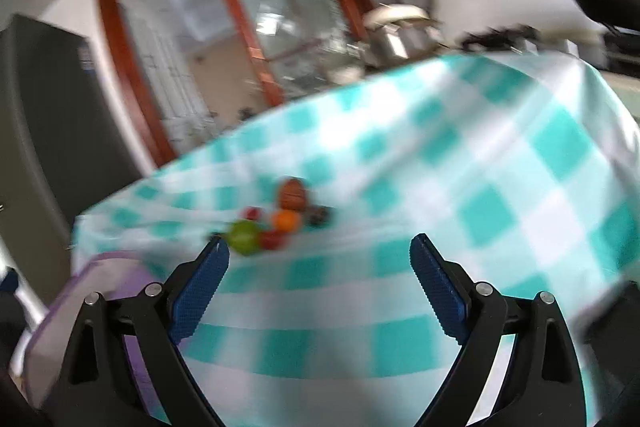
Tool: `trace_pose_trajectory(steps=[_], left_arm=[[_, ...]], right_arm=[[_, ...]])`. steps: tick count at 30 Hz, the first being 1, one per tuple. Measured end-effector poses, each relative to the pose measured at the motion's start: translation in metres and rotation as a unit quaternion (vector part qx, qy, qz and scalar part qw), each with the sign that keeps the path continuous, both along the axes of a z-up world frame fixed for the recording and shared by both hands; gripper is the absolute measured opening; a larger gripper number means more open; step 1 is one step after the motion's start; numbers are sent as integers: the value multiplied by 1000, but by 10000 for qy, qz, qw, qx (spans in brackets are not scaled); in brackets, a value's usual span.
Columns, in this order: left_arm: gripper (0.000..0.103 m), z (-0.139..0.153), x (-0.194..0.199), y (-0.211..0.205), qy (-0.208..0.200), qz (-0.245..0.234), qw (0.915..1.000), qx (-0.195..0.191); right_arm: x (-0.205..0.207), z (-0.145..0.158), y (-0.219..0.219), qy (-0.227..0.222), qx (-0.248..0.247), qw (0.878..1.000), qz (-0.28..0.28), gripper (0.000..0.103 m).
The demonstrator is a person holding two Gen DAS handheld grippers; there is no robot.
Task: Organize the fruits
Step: 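Move both tools back over the fruit cluster on the tablecloth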
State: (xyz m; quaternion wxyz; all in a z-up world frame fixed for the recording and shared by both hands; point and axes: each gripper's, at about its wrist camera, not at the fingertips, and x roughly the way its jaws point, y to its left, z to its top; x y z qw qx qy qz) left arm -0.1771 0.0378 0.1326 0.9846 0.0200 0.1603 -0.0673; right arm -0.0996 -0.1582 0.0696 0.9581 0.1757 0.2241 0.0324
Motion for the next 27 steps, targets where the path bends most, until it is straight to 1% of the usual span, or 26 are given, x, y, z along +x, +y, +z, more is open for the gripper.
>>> trace_pose_trajectory(steps=[1,2,3,4,6,8,10,12,13,14,16,17,18,19,20,22,24,26,27], left_arm=[[101,-10,24,-4,215,-92,9992,-322],[101,-16,37,-4,322,-168,9981,-501],[101,-24,60,-8,520,-266,9956,-739],[101,-29,80,-12,684,-263,9938,-840],[101,-39,125,-24,993,-158,9916,-808],[101,-45,163,-28,1151,64,9905,-756],[101,-51,190,-24,1239,402,9889,-719],[101,-62,213,-14,1253,760,9860,-802],[101,-67,221,-9,1271,865,9843,-863],[101,-76,229,1,1345,984,9814,-953],[101,-83,228,22,1541,1066,9753,-1168],[101,-84,227,30,1584,1071,9731,-1288],[101,-84,225,38,1573,841,9726,-1489],[101,-84,223,39,1563,740,9730,-1531],[101,-86,221,36,1564,756,9738,-1466],[101,-87,222,29,1645,708,9747,-1335],[101,-91,225,30,1751,642,9727,-1383],[101,-98,227,37,1960,684,9647,-1621],[101,-105,229,44,2119,646,9562,-1911]], right_arm=[[3,-7,-8,126,-17,9998,-119,89],[7,-14,-15,218,-7,9996,-196,89],[10,-21,-23,329,27,9991,-256,89],[13,-27,-27,416,56,9988,-266,89],[18,-39,-31,539,71,9982,-263,89],[22,-46,-34,757,145,9967,-237,89],[29,-45,-33,867,193,9959,-178,89],[36,-36,-23,924,-72,9957,-93,89],[42,-29,-14,934,-344,9950,-22,89],[54,-24,-1,948,-706,9929,162,89],[76,-20,16,1014,-1146,9873,434,89],[90,-20,24,1054,-1308,9843,536,89],[106,-21,31,1068,-1435,9819,631,89],[124,-23,37,1084,-1516,9798,722,89],[136,-24,40,1100,-1568,9784,783,88],[168,-33,47,1206,-1742,9730,918,83],[191,-42,50,1340,-1764,9687,1121,80],[206,-51,52,1394,-1565,9665,1484,79],[214,-56,56,1403,-1451,9642,1719,76]])
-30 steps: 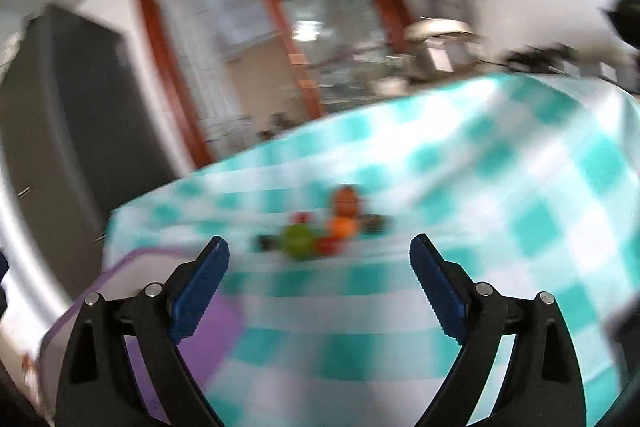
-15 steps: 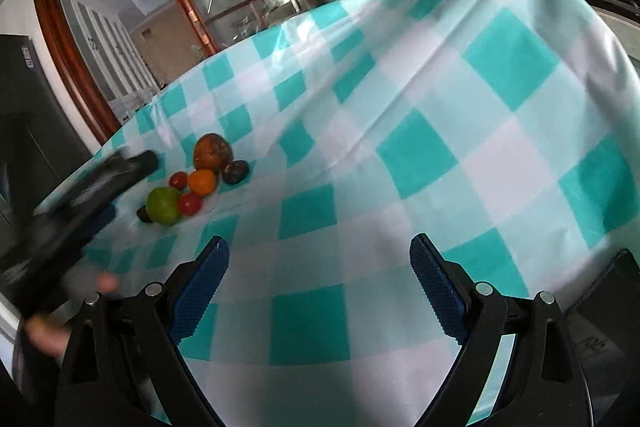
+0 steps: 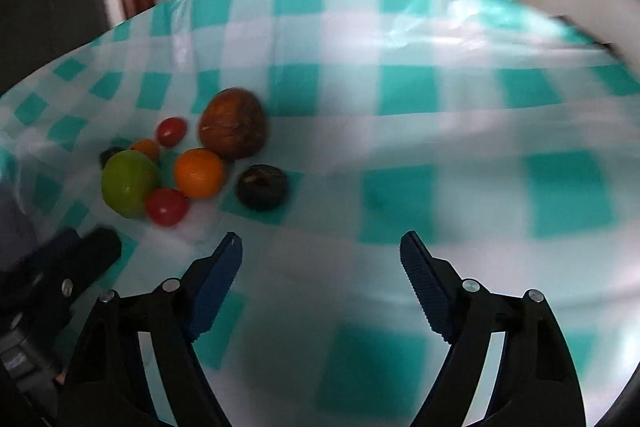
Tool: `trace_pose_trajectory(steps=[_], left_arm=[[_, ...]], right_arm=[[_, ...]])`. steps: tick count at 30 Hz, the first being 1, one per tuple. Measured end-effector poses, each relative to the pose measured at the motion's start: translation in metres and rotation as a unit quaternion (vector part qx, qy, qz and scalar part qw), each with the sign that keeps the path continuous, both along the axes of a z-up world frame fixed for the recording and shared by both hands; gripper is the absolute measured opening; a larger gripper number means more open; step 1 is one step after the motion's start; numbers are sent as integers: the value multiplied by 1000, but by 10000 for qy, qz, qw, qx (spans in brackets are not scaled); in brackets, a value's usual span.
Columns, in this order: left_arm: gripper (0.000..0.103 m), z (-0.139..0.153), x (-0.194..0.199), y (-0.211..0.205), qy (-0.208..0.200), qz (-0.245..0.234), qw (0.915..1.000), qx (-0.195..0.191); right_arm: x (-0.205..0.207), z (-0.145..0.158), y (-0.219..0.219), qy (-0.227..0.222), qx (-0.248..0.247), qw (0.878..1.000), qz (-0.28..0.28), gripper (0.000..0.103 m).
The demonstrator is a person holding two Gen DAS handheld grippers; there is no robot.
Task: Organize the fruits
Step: 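Move both tools back over the fruit cluster on the tablecloth, then grasp a dark dried fruit with the right tool while the left tool grasps the large green fruit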
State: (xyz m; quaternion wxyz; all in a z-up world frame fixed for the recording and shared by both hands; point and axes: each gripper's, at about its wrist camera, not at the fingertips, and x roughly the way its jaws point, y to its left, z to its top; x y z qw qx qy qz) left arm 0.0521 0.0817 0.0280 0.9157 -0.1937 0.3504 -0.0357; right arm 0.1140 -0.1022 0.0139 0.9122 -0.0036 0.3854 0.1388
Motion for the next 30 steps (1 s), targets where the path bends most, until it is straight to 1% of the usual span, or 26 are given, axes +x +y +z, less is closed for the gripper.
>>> trace_pose_trajectory(steps=[1,2,3,4,6,8,14,16,17,18,20,23,25,27,29,30], left_arm=[[101,-5,2,4,102,-6,9997,-212],[101,-9,3,7,183,-19,9990,-398],[101,-11,4,9,240,-10,9984,-507],[101,-12,4,9,240,-3,9983,-533],[101,-11,4,7,199,4,9986,-497],[101,-11,3,6,177,25,9988,-449],[101,-13,5,3,187,99,9993,-304],[101,-13,5,1,181,110,9995,-226],[101,-13,5,1,182,107,9995,-215],[101,-14,5,1,175,78,9996,-223],[101,-14,6,1,162,60,9996,-203],[101,-14,6,3,113,59,9997,-203],[101,-15,9,7,131,146,9995,-239],[101,-15,12,9,112,179,9994,-260],[101,-13,13,8,73,228,9995,-182],[101,-11,12,7,31,275,9996,-79]], right_arm=[[6,-3,3,99,69,9998,148,75],[11,-5,6,179,136,9994,270,67],[16,-4,10,155,133,9992,330,65],[20,-4,13,125,84,9993,341,65],[32,-7,21,237,-49,9991,355,65],[41,-11,28,348,-162,9984,408,62],[60,-15,46,421,-501,9970,412,59],[61,-15,49,390,-609,9966,395,53],[61,-15,50,365,-615,9966,415,44],[60,-14,49,348,-627,9967,391,43],[59,-14,44,345,-512,9975,343,42],[49,-8,24,239,-215,9995,-2,42],[35,-5,3,239,164,9993,-250,42],[13,-3,-13,180,342,9982,-455,42],[-11,-7,-30,191,565,9957,-711,42],[-20,-8,-36,229,695,9941,-806,42]])
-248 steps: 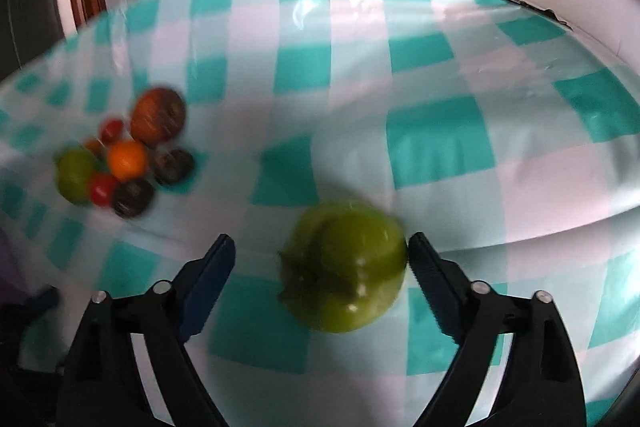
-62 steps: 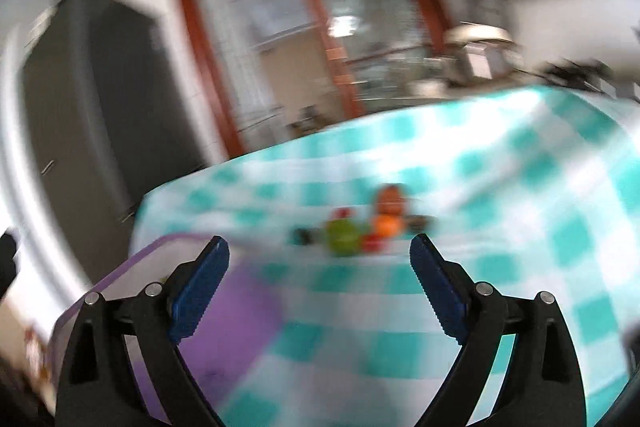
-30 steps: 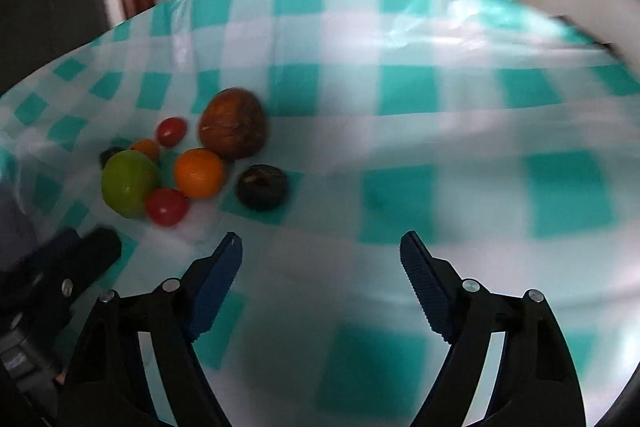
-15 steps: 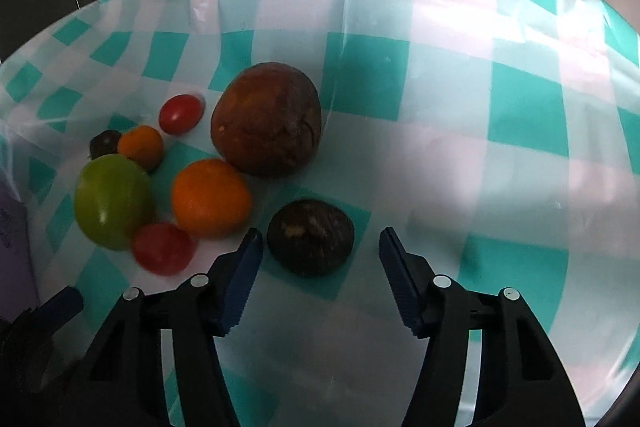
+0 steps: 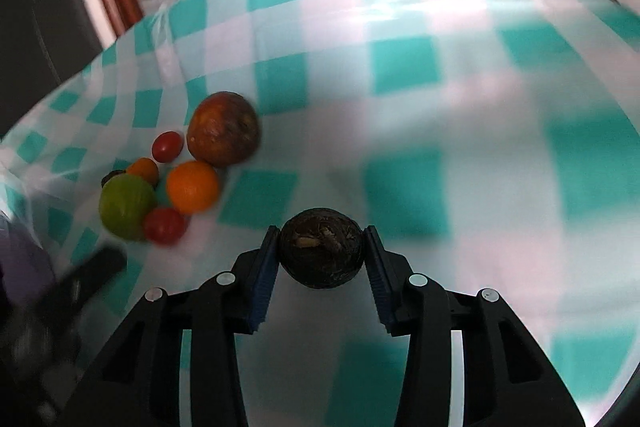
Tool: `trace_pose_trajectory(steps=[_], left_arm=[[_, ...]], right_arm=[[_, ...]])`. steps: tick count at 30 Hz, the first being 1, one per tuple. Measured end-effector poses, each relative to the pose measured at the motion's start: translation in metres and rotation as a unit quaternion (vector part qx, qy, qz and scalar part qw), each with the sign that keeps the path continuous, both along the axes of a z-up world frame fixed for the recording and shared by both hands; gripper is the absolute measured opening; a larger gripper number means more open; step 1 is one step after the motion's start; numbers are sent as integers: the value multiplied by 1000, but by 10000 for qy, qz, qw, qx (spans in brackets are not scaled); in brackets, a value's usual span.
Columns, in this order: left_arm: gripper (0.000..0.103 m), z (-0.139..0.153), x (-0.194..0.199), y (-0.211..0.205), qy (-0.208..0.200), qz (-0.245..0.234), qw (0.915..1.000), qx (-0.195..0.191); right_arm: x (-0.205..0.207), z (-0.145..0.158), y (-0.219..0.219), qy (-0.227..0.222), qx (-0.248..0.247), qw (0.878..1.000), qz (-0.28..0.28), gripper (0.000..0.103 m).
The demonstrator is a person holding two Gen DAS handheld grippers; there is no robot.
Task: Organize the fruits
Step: 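Grasp a dark dried fruit with the right tool while the left tool grasps the large green fruit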
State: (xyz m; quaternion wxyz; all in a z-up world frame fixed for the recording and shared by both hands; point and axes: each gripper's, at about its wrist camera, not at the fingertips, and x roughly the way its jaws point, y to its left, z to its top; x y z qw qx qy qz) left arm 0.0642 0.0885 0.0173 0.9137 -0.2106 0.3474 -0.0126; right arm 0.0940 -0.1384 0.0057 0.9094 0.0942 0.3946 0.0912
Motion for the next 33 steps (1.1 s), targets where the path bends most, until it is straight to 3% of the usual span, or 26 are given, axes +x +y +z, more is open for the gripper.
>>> trace_pose_trajectory(steps=[3,5,9,13,15,20,22,25,33], left_arm=[[101,3,3,-5,44,66,9997,224],[95,1,7,-6,119,71,9996,263],[89,-4,12,3,328,211,9992,74],[72,-2,13,-12,250,-117,9991,314],[71,-3,16,-8,332,132,9986,388],[73,-6,33,16,331,612,9976,-17],[79,-5,41,20,293,805,9963,-103],[80,-8,57,23,456,982,9940,-126],[80,-7,76,11,767,1107,9893,562]], right_arm=[[-19,3,-7,-139,109,9997,-144,42],[-19,3,-7,-128,153,9997,-161,42],[-20,0,-14,-70,326,9991,-268,42],[-17,-3,-20,17,464,9984,-335,42],[-15,-3,-19,19,462,9984,-329,42],[-16,-3,-18,-2,394,9987,-321,42],[-15,-3,-17,-12,365,9989,-309,42],[-16,-3,-16,-23,338,9990,-289,42],[-14,-3,-12,-16,261,9994,-242,43]])
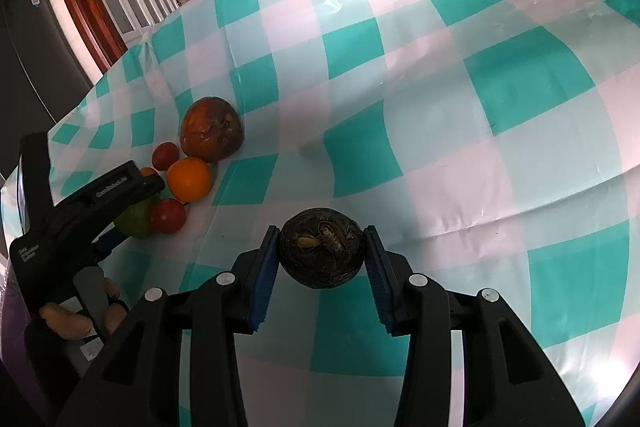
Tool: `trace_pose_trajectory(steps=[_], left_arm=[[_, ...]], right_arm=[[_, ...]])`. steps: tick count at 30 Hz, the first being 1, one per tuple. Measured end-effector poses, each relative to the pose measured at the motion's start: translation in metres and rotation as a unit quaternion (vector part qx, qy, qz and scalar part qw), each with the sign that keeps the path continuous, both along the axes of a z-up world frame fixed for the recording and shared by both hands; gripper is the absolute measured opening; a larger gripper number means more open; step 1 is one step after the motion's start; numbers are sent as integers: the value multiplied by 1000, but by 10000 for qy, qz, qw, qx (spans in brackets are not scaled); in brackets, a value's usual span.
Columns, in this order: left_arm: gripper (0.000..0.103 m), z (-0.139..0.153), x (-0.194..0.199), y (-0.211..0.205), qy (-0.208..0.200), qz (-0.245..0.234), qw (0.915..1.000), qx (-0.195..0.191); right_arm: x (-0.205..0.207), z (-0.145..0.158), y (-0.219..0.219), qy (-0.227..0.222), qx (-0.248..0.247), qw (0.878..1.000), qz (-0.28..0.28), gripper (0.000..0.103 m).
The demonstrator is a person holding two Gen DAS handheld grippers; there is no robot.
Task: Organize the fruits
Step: 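Grasp a dark dried fruit with the right tool while the left tool grasps the large green fruit, then carry both held fruits over the white purple-rimmed box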
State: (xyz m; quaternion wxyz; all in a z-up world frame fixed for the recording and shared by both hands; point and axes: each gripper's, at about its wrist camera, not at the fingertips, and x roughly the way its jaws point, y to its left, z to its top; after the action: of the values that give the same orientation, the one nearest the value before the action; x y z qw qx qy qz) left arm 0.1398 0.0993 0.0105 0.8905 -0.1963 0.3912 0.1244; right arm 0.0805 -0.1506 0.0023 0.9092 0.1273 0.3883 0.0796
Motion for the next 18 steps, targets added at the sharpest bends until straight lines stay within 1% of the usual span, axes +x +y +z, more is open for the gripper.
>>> trace_pose_trajectory(steps=[1,2,3,5,8,12,14,18], left_arm=[[80,0,0,-1,35,-5,10000,62],[74,0,0,-2,77,27,9998,161],[64,0,-1,-2,16,-55,9999,116],[64,0,-5,0,-62,-117,9999,0],[63,0,-16,3,-136,-45,9998,-119],[63,6,-35,7,-371,-24,9989,-289],[63,9,-43,4,-489,-92,9981,-366],[63,18,-68,-17,-695,-487,9957,-380]], right_arm=[[0,0,0,2,-8,10000,15,43],[1,0,0,2,-3,10000,24,42],[1,-1,-1,8,20,10000,17,43],[1,-2,-3,18,91,10000,13,43],[1,-3,-5,22,186,9998,6,42],[4,-6,-9,61,377,9993,40,42],[5,-8,-12,86,499,9987,19,42],[6,-10,-16,80,688,9976,30,42]])
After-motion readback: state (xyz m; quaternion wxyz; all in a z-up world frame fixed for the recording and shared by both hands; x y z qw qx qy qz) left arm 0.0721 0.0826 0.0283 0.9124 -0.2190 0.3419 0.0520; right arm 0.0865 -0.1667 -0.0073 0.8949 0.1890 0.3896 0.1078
